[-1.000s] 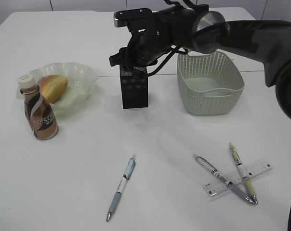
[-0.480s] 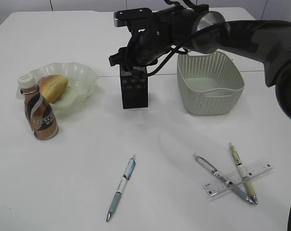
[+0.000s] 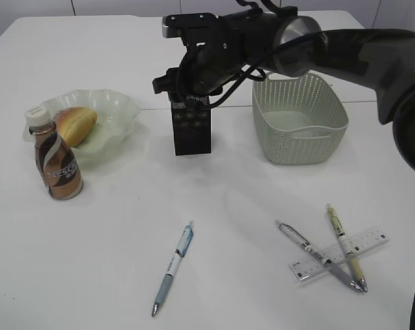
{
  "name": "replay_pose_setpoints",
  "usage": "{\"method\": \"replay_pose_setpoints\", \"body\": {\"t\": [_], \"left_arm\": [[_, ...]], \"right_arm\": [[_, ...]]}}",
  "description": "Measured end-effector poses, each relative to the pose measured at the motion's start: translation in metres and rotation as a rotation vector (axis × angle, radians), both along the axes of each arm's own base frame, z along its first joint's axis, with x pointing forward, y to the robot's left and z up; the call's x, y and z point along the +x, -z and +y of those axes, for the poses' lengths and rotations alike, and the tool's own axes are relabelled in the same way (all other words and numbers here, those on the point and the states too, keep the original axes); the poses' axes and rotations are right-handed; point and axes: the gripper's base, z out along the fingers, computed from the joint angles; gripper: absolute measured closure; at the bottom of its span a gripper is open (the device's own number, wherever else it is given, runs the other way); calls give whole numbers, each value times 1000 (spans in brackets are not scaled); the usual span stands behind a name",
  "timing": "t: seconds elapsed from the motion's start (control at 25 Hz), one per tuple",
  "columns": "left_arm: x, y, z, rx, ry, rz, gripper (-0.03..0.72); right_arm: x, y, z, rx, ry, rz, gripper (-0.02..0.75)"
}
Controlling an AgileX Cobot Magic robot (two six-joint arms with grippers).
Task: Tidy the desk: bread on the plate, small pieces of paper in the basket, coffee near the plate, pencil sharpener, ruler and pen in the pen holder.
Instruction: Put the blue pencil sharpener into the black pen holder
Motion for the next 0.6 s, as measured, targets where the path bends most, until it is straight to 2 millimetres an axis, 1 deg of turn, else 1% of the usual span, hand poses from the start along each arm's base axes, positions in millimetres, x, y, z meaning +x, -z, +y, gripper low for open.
{"method": "replay_pose_setpoints", "body": {"t": [0.6], "left_arm": [[0,0,0,0,0,0,272]], "right_arm": [[-1,1,0,9,2,13,342]]}}
